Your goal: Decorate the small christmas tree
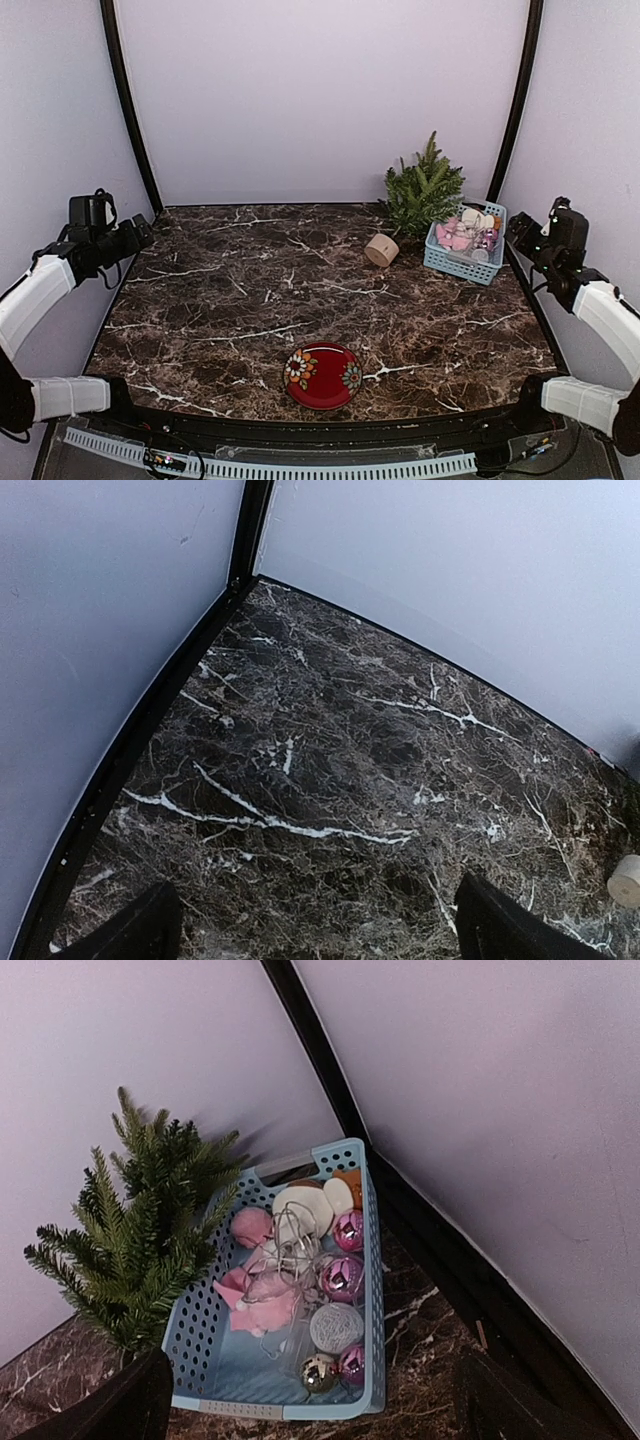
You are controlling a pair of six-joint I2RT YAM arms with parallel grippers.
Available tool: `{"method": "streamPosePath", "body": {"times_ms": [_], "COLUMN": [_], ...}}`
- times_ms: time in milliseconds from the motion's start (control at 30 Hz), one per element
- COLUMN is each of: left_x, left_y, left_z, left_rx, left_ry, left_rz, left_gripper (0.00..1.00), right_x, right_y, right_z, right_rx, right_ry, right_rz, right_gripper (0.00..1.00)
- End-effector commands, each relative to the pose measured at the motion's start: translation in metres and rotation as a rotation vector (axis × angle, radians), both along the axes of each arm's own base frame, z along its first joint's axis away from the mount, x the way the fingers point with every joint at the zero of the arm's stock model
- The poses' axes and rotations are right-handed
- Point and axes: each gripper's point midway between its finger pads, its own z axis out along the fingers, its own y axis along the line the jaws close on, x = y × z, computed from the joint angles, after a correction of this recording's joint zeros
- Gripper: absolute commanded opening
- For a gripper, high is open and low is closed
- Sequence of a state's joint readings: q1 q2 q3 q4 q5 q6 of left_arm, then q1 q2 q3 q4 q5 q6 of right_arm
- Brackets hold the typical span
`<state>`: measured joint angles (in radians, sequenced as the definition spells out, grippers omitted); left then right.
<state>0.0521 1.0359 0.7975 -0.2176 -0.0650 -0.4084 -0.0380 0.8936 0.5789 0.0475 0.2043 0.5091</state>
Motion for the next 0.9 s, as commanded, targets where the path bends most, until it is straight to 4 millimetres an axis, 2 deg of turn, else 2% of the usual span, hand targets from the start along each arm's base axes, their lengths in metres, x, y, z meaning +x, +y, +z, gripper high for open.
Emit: {"method": "streamPosePath", "body": {"times_ms": [0, 33, 233, 300, 400, 500, 733, 767, 867], "left_x": [-0.016, -0.017, -0.011, -0.005, 0.004, 0.009, 0.009, 0.009, 0.006], "left_y": [-0.005, -0.003, 0.000, -0.003, -0.009, -0.018, -0.021, -0.021, -0.016], "left_z": [0.016, 0.019, 0.043, 0.049, 0.053, 0.051, 0.039, 0.039, 0.041], "left_rx": [-0.010, 0.007, 0.150, 0.186, 0.212, 0.218, 0.182, 0.181, 0.197], "left_ry": [0.008, 0.006, -0.037, -0.060, -0.105, -0.134, -0.129, -0.126, -0.123], "left_rz": [-0.020, -0.018, -0.083, -0.122, -0.174, -0.229, -0.234, -0.233, -0.209], "left_gripper": [0.98, 0.98, 0.98, 0.98, 0.98, 0.98, 0.98, 0.98, 0.98], "right_x": [0.002, 0.004, 0.022, 0.032, 0.053, 0.079, 0.136, 0.142, 0.160], "right_y": [0.025, 0.027, 0.094, 0.120, 0.147, 0.173, 0.222, 0.229, 0.247], "right_z": [0.004, 0.009, 0.024, 0.026, 0.022, -0.004, -0.049, -0.064, -0.083], "right_rx": [0.019, 0.027, 0.071, 0.088, 0.165, 0.210, 0.159, 0.155, 0.144], "right_ry": [0.078, 0.080, 0.075, 0.089, 0.120, 0.206, 0.381, 0.413, 0.444], "right_rz": [0.118, 0.128, 0.322, 0.395, 0.444, 0.472, 0.485, 0.489, 0.494], "right_gripper": [0.99, 0.99, 0.98, 0.99, 0.95, 0.91, 0.82, 0.81, 0.77]}}
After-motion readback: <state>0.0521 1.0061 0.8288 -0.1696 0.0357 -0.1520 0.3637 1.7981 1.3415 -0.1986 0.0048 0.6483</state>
